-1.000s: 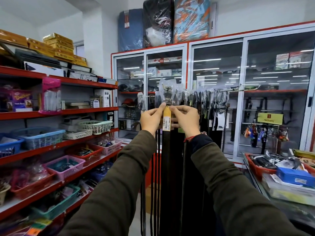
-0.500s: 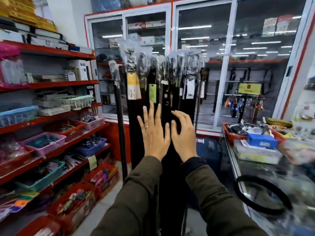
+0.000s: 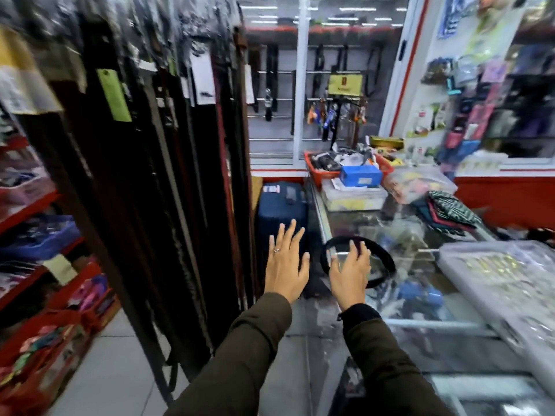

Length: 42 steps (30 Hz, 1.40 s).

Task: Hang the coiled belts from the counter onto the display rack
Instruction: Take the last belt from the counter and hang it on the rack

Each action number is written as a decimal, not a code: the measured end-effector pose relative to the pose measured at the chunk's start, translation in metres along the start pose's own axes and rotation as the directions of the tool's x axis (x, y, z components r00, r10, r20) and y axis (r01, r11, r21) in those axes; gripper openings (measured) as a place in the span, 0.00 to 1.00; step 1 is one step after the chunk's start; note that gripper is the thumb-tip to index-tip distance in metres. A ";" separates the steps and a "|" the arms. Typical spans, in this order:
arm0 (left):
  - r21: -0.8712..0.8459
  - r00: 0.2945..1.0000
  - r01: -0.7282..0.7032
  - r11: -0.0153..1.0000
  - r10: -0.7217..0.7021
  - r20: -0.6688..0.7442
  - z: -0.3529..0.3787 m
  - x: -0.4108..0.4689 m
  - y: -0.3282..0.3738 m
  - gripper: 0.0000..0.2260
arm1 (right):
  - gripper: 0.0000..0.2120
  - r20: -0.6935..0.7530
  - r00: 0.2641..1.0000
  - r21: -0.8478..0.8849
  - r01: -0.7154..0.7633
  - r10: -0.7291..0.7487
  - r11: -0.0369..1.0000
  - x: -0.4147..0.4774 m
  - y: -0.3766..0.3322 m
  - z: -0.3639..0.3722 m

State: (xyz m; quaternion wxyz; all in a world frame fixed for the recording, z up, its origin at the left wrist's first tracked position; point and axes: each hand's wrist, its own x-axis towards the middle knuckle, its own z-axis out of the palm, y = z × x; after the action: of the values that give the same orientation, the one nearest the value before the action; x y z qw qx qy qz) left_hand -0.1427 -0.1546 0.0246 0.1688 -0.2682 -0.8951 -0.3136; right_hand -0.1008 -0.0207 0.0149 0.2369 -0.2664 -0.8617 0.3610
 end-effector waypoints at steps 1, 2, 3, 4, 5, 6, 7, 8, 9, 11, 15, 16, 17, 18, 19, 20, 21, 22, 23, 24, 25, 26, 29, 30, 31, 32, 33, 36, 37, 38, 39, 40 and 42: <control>-0.036 0.998 0.001 0.999 0.001 0.070 0.015 0.003 0.005 0.23 | 0.27 0.003 0.998 0.012 -0.069 0.069 0.998 0.005 0.014 -0.005; -0.070 0.990 0.005 0.998 0.005 0.143 0.030 0.005 0.010 0.23 | 0.27 0.010 0.993 0.019 -0.116 0.116 0.993 0.010 0.027 -0.011; -0.093 0.976 0.009 0.996 0.012 0.218 0.042 0.008 0.014 0.23 | 0.26 0.021 0.990 0.022 -0.139 0.139 0.990 0.014 0.039 -0.017; -0.108 0.953 0.010 0.994 0.023 0.301 0.055 0.011 0.020 0.23 | 0.26 0.034 0.988 0.021 -0.152 0.151 0.988 0.020 0.051 -0.024; -0.118 0.922 0.011 0.993 0.036 0.385 0.066 0.015 0.026 0.24 | 0.27 0.046 0.986 0.019 -0.160 0.159 0.987 0.026 0.062 -0.031; -0.124 0.885 0.010 0.992 0.049 0.463 0.077 0.018 0.033 0.25 | 0.27 0.059 0.984 0.018 -0.170 0.168 0.985 0.032 0.073 -0.038; -0.128 0.847 0.010 0.992 0.060 0.529 0.087 0.020 0.041 0.27 | 0.27 0.074 0.982 0.007 -0.176 0.175 0.984 0.037 0.083 -0.044; -0.128 0.813 0.010 0.992 0.067 0.578 0.095 0.021 0.049 0.28 | 0.27 0.092 0.981 -0.016 -0.172 0.173 0.985 0.042 0.091 -0.049; -0.123 0.787 0.007 0.992 0.071 0.612 0.103 0.021 0.057 0.30 | 0.27 0.116 0.980 -0.049 -0.160 0.165 0.986 0.046 0.099 -0.054; -0.088 0.768 0.005 0.996 0.052 0.638 0.117 0.021 0.070 0.32 | 0.26 0.176 0.974 -0.117 -0.123 0.142 0.986 0.054 0.112 -0.060; -0.029 0.824 -0.003 1.000 0.019 0.567 0.128 0.019 0.082 0.30 | 0.28 0.238 0.970 -0.217 0.005 0.048 0.976 0.062 0.128 -0.067; -0.026 0.840 -0.007 1.000 0.020 0.542 0.128 0.020 0.083 0.28 | 0.28 0.258 0.966 -0.239 0.040 0.023 0.970 0.064 0.129 -0.067; -0.022 0.854 -0.010 1.000 0.020 0.520 0.128 0.020 0.084 0.25 | 0.29 0.285 0.959 -0.261 0.066 0.011 0.963 0.066 0.130 -0.066; -0.015 0.865 -0.012 1.000 0.018 0.501 0.128 0.021 0.084 0.21 | 0.30 0.307 0.952 -0.278 0.081 0.009 0.957 0.066 0.130 -0.065; -0.003 0.872 -0.015 1.000 0.015 0.489 0.128 0.021 0.084 0.18 | 0.29 0.319 0.948 -0.290 0.090 0.008 0.953 0.066 0.130 -0.063; 0.011 0.875 -0.016 1.000 0.009 0.484 0.128 0.021 0.083 0.16 | 0.27 0.317 0.948 -0.312 0.099 0.006 0.945 0.066 0.130 -0.062; 0.024 0.876 -0.015 1.000 0.001 0.483 0.127 0.021 0.081 0.15 | 0.25 0.306 0.952 -0.355 0.106 0.008 0.929 0.065 0.129 -0.060; 0.037 0.874 -0.013 0.999 -0.007 0.486 0.125 0.021 0.077 0.15 | 0.23 0.290 0.957 -0.421 0.118 0.010 0.899 0.063 0.128 -0.059; 0.048 0.873 -0.015 0.999 -0.010 0.488 0.123 0.022 0.073 0.15 | 0.22 0.275 0.962 -0.492 0.139 0.001 0.859 0.061 0.126 -0.059; 0.056 0.873 -0.018 0.998 -0.012 0.488 0.120 0.021 0.068 0.15 | 0.20 0.269 0.963 -0.541 0.167 -0.018 0.824 0.059 0.122 -0.059; 0.062 0.875 -0.020 0.998 -0.013 0.484 0.117 0.020 0.063 0.14 | 0.17 0.281 0.959 -0.565 0.196 -0.036 0.802 0.057 0.118 -0.060; 0.066 0.880 -0.017 0.998 -0.016 0.475 0.113 0.018 0.058 0.14 | 0.16 0.312 0.949 -0.571 0.228 -0.049 0.789 0.056 0.114 -0.060; 0.058 0.922 0.002 0.998 -0.024 0.386 0.099 0.010 0.039 0.14 | 0.15 0.428 0.901 -0.526 0.308 -0.066 0.793 0.053 0.099 -0.057; 0.041 0.940 0.010 0.999 -0.023 0.340 0.093 0.006 0.032 0.14 | 0.14 0.451 0.889 -0.479 0.320 -0.084 0.817 0.051 0.093 -0.056; 0.014 0.958 0.029 0.999 -0.032 0.283 0.088 0.002 0.025 0.15 | 0.14 0.472 0.875 -0.411 0.326 -0.107 0.851 0.049 0.085 -0.053; -0.030 0.975 0.071 0.997 -0.063 0.212 0.081 -0.002 0.019 0.16 | 0.13 0.498 0.857 -0.313 0.322 -0.134 0.893 0.048 0.077 -0.050; -0.098 0.984 0.139 0.985 -0.125 0.129 0.075 -0.005 0.014 0.18 | 0.13 0.522 0.838 -0.203 0.304 -0.159 0.931 0.046 0.068 -0.047; -0.399 0.916 0.341 0.851 -0.397 -0.063 0.051 -0.012 0.004 0.26 | 0.12 0.524 0.810 0.022 0.296 -0.263 0.955 0.038 0.034 -0.038; -0.518 0.875 0.382 0.765 -0.480 -0.065 0.043 -0.012 0.001 0.27 | 0.12 0.511 0.807 0.067 0.305 -0.295 0.950 0.035 0.022 -0.034; -0.628 0.835 0.408 0.663 -0.549 -0.037 0.036 -0.012 -0.002 0.26 | 0.12 0.501 0.805 0.112 0.304 -0.318 0.946 0.033 0.013 -0.032; -0.716 0.798 0.422 0.556 -0.602 0.003 0.027 -0.011 -0.005 0.24 | 0.11 0.496 0.799 0.163 0.300 -0.341 0.940 0.029 0.003 -0.030; -0.783 0.773 0.424 0.455 -0.633 0.051 0.019 -0.011 -0.008 0.21 | 0.11 0.493 0.792 0.219 0.289 -0.361 0.932 0.025 -0.006 -0.028; -0.870 0.753 0.403 0.285 -0.643 0.138 0.002 -0.012 -0.012 0.16 | 0.11 0.483 0.791 0.334 0.231 -0.376 0.914 0.016 -0.022 -0.025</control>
State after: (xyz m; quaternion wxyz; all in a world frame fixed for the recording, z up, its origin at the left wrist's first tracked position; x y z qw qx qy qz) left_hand -0.1406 -0.1660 0.0116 0.0046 0.0366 -0.6214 -0.7827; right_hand -0.1041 -0.0113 0.0505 0.0737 0.0217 -0.8702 0.4866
